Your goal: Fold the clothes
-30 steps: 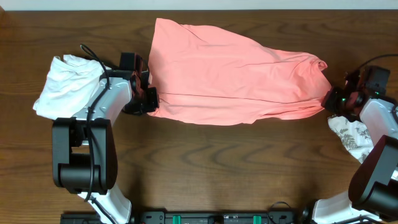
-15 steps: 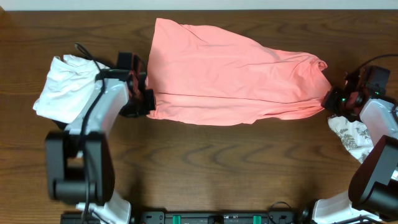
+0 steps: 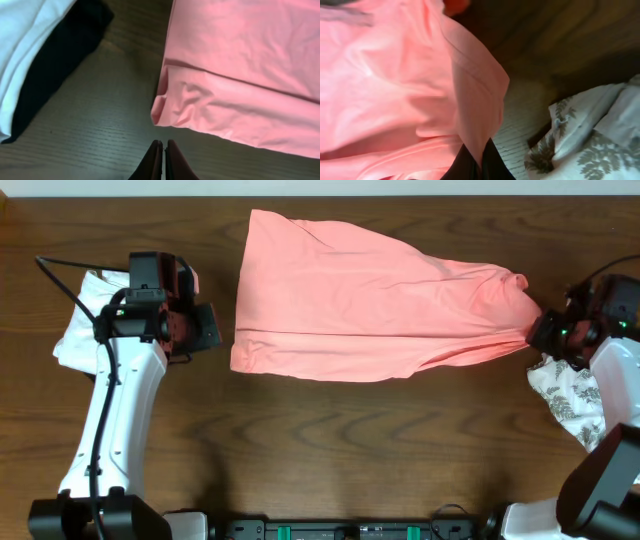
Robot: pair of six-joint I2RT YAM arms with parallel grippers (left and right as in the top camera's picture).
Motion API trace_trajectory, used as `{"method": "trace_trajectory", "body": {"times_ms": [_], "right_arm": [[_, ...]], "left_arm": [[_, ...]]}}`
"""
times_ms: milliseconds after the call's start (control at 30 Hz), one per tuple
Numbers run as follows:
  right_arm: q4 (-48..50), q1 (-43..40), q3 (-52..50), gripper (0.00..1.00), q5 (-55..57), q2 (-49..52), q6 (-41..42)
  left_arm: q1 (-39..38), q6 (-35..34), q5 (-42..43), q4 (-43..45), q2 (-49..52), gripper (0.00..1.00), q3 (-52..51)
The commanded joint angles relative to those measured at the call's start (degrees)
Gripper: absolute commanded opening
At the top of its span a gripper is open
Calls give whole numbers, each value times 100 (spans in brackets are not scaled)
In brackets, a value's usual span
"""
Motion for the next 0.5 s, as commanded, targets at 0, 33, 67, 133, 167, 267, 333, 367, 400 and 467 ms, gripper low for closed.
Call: {"method": "trace_trajectory", "body": {"times_ms": [0, 33, 67, 133, 167, 267, 333, 367, 400, 467], "right_arm": [[-52, -42, 103, 1, -2, -72, -101], [-72, -42, 103, 1, -2, -72, -101], [-79, -42, 103, 1, -2, -72, -101], [-81, -42, 103, 1, -2, -72, -101], [-79, -42, 103, 1, -2, -72, -101], [-94, -42, 103, 1, -2, -72, -101], [-109, -42, 103, 1, -2, -72, -101], [-111, -42, 103, 1, -2, -72, -101], [-114, -42, 103, 1, -2, -72, -103], [-118, -42, 103, 1, -2, -72, -103]], "left_arm": [[-52, -9, 96, -33, 144, 11, 52], [-81, -11, 179, -24, 177, 17, 52], [-116, -9, 256, -11, 214, 27, 52], [-214, 0, 269, 17, 334, 41, 48], [-256, 13, 271, 42, 402, 47, 39], [-374, 39, 271, 98, 721, 53, 11], [-413, 39, 273, 125, 1027, 53, 9], [-417, 37, 273, 149, 1176, 53, 9], [-417, 37, 275, 190, 1355, 53, 9], [-415, 37, 271, 278, 1670, 53, 9]]}}
